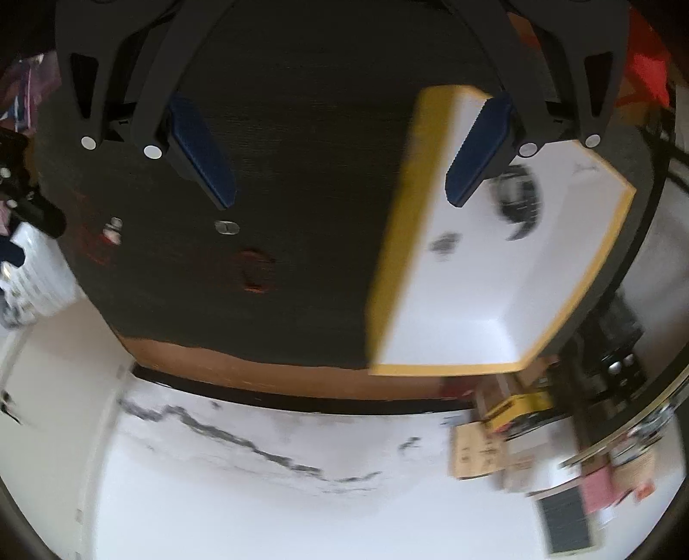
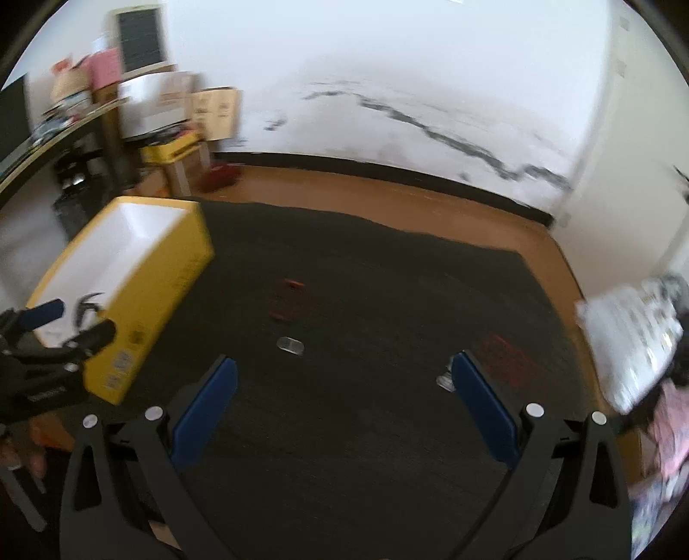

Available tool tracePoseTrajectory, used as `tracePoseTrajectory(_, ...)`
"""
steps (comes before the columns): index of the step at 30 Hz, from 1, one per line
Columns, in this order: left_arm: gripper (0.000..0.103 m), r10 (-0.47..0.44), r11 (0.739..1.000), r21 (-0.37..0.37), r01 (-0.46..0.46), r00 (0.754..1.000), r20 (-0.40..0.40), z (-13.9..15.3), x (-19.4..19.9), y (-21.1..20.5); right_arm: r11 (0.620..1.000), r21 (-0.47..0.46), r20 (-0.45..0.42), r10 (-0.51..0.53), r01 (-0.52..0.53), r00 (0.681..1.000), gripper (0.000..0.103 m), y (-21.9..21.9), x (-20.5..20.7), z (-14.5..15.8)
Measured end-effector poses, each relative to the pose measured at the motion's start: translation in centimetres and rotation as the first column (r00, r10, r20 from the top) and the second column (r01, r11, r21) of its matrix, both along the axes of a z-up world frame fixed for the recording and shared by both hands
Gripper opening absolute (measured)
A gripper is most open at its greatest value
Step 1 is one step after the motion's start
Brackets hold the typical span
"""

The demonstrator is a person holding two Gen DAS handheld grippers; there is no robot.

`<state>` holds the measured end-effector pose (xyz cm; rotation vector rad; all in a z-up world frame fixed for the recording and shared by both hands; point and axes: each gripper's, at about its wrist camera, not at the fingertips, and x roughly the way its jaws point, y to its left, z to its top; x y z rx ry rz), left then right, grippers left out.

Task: Organize jewelry
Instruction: 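Move both tools back over the remaining jewelry on the rug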

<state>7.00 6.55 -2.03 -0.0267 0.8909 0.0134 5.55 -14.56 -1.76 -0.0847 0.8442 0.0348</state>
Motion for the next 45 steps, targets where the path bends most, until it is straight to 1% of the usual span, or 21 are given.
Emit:
tracePoseTrajectory(3,0.095,-0.080,0.997,0.020,0.080,0.997,-0.004,-0.2,1.5,-3.4,0.998,0.008,-0.021,-0.063,0.063,0.998,0.096,-3.1,-0.2,-1.3)
tracePoseTrajectory(6,0.095,-0.118,0.993,0.014,0.118,0.993,0.003,-1.0,2.9,-4.8,0.996,-0.034,-0.018,-0.082,0.081,0.997,0.096,-4.3,-0.5,-2.3)
tracePoseTrajectory(7,0.095,-0.135,0.991,0.010,0.135,0.991,0.002,-1.8,3.8,-5.5,0.996,-0.040,-0.015,-0.086,0.086,0.996,0.096,-4.6,-0.6,-2.7)
tracePoseTrajectory(9,0.095,-0.165,0.986,0.011,0.165,0.986,-0.010,-3.1,4.9,-6.2,0.996,-0.018,-0.020,-0.090,0.090,0.996,0.096,-5.1,-0.7,-3.1)
tracePoseTrajectory(12,0.095,-0.193,0.980,0.038,0.195,0.981,-0.029,-4.5,6.4,-6.9,0.995,0.025,-0.029,-0.097,0.098,0.995,0.096,-5.7,-0.1,-2.9)
tracePoseTrajectory(14,0.095,-0.199,0.979,0.042,0.201,0.979,-0.049,-5.3,7.4,-7.1,0.994,0.000,-0.011,-0.113,0.113,0.994,0.096,-5.9,0.2,-2.9)
tracePoseTrajectory(16,0.095,-0.214,0.976,0.034,0.216,0.976,-0.050,-5.8,8.2,-7.2,0.993,-0.017,-0.007,-0.114,0.114,0.993,0.096,-6.1,0.3,-3.3)
tracePoseTrajectory(17,0.095,-0.222,0.974,0.042,0.224,0.974,-0.049,-6.0,8.3,-7.3,0.992,-0.016,-0.012,-0.125,0.125,0.992,0.096,-6.5,0.5,-3.8)
tracePoseTrajectory(18,0.095,-0.227,0.971,0.066,0.230,0.972,-0.054,-6.4,8.6,-7.5,0.991,-0.008,-0.023,-0.130,0.130,0.991,0.096,-6.8,0.7,-4.0)
tracePoseTrajectory(20,0.095,-0.229,0.969,0.082,0.234,0.971,-0.062,-6.7,8.8,-7.4,0.990,0.022,-0.034,-0.137,0.138,0.990,0.096,-7.7,0.8,-4.5)
tracePoseTrajectory(21,0.095,-0.225,0.970,0.078,0.230,0.972,-0.070,-7.0,9.1,-7.2,0.989,0.028,-0.034,-0.143,0.144,0.989,0.096,-8.0,0.8,-4.6)
tracePoseTrajectory(24,0.095,-0.210,0.975,0.058,0.215,0.975,-0.078,-7.1,9.6,-6.9,0.987,0.019,-0.041,-0.157,0.158,0.987,0.096,-8.7,1.1,-5.4)
tracePoseTrajectory(26,0.095,-0.211,0.975,0.057,0.216,0.974,-0.079,-7.3,10.0,-7.1,0.988,0.020,-0.067,-0.150,0.152,0.986,0.096,-9.0,1.5,-6.0)
tracePoseTrajectory(27,0.095,-0.212,0.974,0.058,0.217,0.974,-0.080,-7.3,10.1,-7.2,0.988,0.026,-0.068,-0.148,0.150,0.987,0.096,-9.0,1.5,-6.1)
tracePoseTrajectory(30,0.095,-0.201,0.976,0.066,0.207,0.976,-0.082,-7.8,10.7,-7.5,0.992,0.023,-0.063,-0.126,0.128,0.990,0.096,-8.6,1.6,-5.9)
tracePoseTrajectory(35,0.095,-0.183,0.979,0.066,0.192,0.976,-0.117,-9.0,11.6,-8.0,0.994,0.016,-0.052,-0.111,0.112,0.992,0.096,-8.5,1.4,-5.7)
tracePoseTrajectory(40,0.095,-0.174,0.982,0.042,0.182,0.974,-0.146,-10.2,12.7,-8.9,0.993,0.016,-0.056,-0.117,0.118,0.992,0.096,-8.9,1.4,-6.1)
tracePoseTrajectory(45,0.095,-0.172,0.983,0.038,0.181,0.969,-0.176,-11.7,13.8,-10.0,0.994,0.020,-0.069,-0.108,0.109,0.992,0.096,-9.1,1.7,-6.4)
